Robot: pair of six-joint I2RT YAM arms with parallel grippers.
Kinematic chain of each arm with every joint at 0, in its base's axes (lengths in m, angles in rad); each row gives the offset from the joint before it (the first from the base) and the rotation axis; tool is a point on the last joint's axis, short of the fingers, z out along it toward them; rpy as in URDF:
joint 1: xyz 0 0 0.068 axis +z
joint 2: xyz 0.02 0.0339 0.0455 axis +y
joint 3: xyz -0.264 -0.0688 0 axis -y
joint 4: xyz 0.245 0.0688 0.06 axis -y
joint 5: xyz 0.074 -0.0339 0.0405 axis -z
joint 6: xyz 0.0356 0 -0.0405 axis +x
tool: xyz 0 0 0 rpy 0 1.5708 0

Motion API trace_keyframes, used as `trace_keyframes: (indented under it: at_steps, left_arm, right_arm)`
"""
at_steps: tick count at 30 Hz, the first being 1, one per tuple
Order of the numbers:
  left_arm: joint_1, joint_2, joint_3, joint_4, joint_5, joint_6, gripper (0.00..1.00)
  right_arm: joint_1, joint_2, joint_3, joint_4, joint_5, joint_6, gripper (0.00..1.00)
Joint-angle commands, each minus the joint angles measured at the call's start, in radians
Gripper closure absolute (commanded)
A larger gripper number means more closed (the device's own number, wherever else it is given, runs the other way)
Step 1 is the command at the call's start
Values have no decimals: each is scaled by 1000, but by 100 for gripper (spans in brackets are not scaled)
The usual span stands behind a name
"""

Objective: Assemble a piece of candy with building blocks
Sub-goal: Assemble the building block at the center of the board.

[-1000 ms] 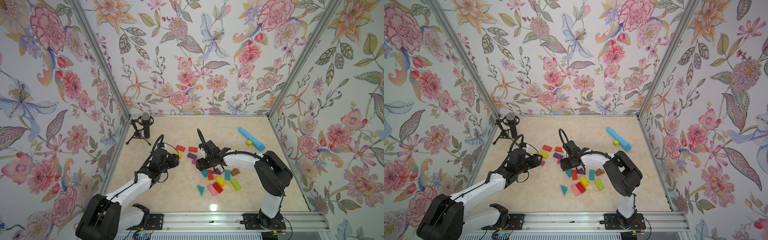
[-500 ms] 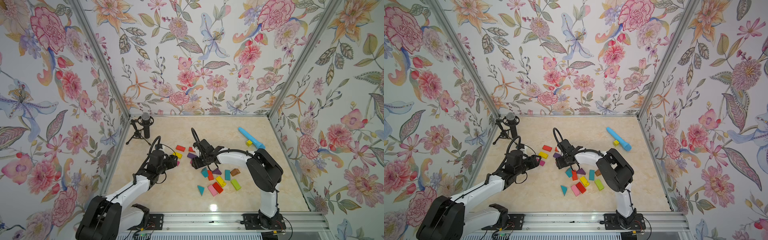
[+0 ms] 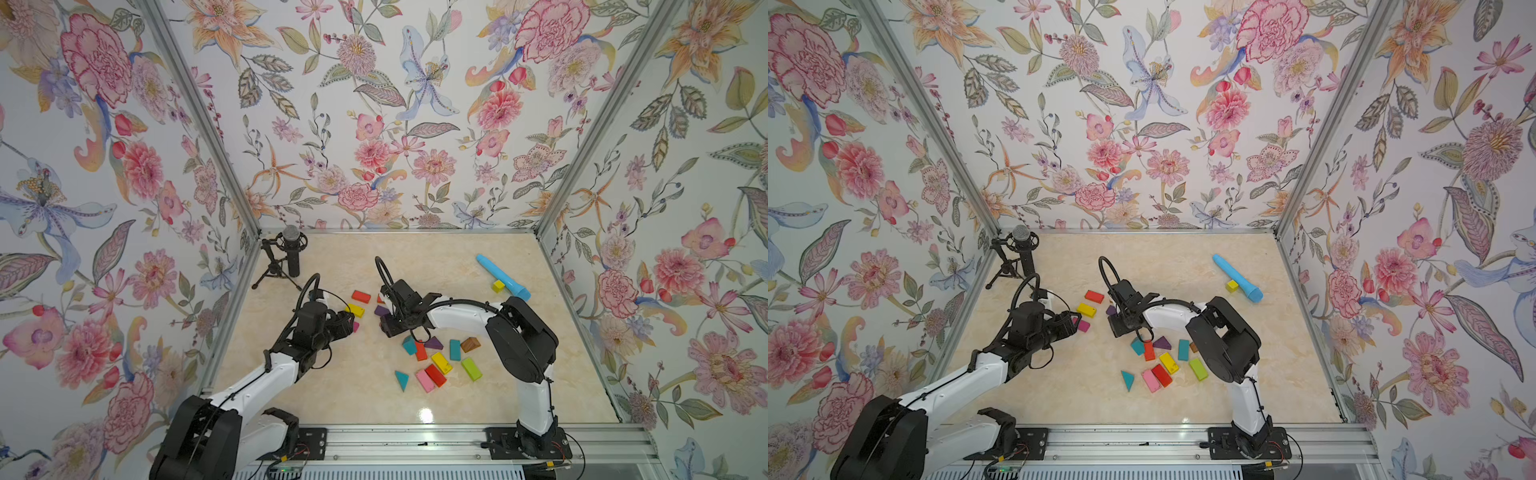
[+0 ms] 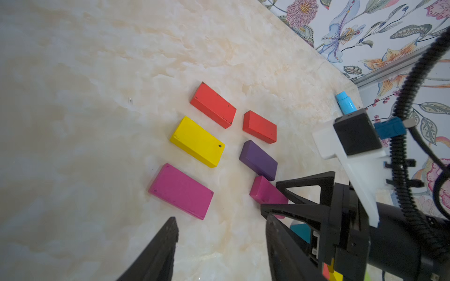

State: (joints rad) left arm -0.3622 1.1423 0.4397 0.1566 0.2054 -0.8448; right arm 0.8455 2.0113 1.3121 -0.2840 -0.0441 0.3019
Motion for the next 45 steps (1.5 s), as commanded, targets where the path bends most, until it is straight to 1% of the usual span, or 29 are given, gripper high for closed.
trace_keyframes:
  at_steps: [1,6,12,19,22,24,31,39,45]
  left_arm:
    - [15,-11,-18,15,-3,-4,41]
    - [17,-8,-26,27,-3,-4,40]
    - [26,-8,-30,27,-2,1,40]
    - [31,-8,-38,34,-1,-2,40]
    - [31,-9,-45,40,0,-5,40]
    - [31,-14,-50,44,0,-7,40]
    - [39,-27,-55,40,-1,-5,40]
    - [48,-29,-59,38,8,-4,39]
    - [51,-26,-61,45,9,-8,39]
  right_arm:
    - [18,39,-10,-123,47,-17,42]
    - [18,1,-57,-127,60,-5,39]
    - [22,-20,-105,-127,61,11,40]
    - [39,-27,-112,-128,44,23,46]
    - [45,-17,-102,-129,37,22,55]
    - [50,-6,-94,-129,38,20,58]
    - [44,41,-45,-134,57,9,60]
    - [20,87,14,-141,88,-15,66]
    - [10,111,42,-154,114,-58,67]
